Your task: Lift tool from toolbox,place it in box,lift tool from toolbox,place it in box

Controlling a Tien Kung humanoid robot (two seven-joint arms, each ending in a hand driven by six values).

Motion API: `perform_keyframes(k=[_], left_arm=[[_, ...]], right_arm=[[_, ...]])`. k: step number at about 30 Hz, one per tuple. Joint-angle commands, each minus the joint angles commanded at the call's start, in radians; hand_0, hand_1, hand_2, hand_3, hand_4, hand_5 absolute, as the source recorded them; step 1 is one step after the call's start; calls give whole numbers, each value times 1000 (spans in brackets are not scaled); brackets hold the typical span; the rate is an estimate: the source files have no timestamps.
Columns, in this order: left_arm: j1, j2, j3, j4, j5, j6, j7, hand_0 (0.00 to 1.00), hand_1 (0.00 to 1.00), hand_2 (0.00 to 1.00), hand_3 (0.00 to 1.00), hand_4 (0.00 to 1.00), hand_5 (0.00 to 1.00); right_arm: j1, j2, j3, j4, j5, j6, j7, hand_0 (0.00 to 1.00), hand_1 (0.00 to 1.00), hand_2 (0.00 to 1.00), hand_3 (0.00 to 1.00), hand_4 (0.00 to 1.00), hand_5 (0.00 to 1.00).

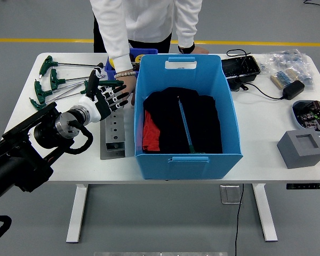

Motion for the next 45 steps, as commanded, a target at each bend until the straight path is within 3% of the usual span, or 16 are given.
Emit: perform_keyframes(k=[16,29,45], left_arm=[[14,17,-30,-72,8,9,-6,380,599,730,752,882,998],[20,44,-78,-181,42,18,6,389,603,727,748,882,998],[-2,34,-99,-326,73,21,0,406,610,725,745,871,998]], right_arm=[[-12,3,58,0,-56,0,-11,568,646,768,639,786,747],[-18,5,85,0,-80,0,-15,569,647,768,639,786,745],[-13,4,87,0,-79,2,-16,568,645,768,639,786,747]])
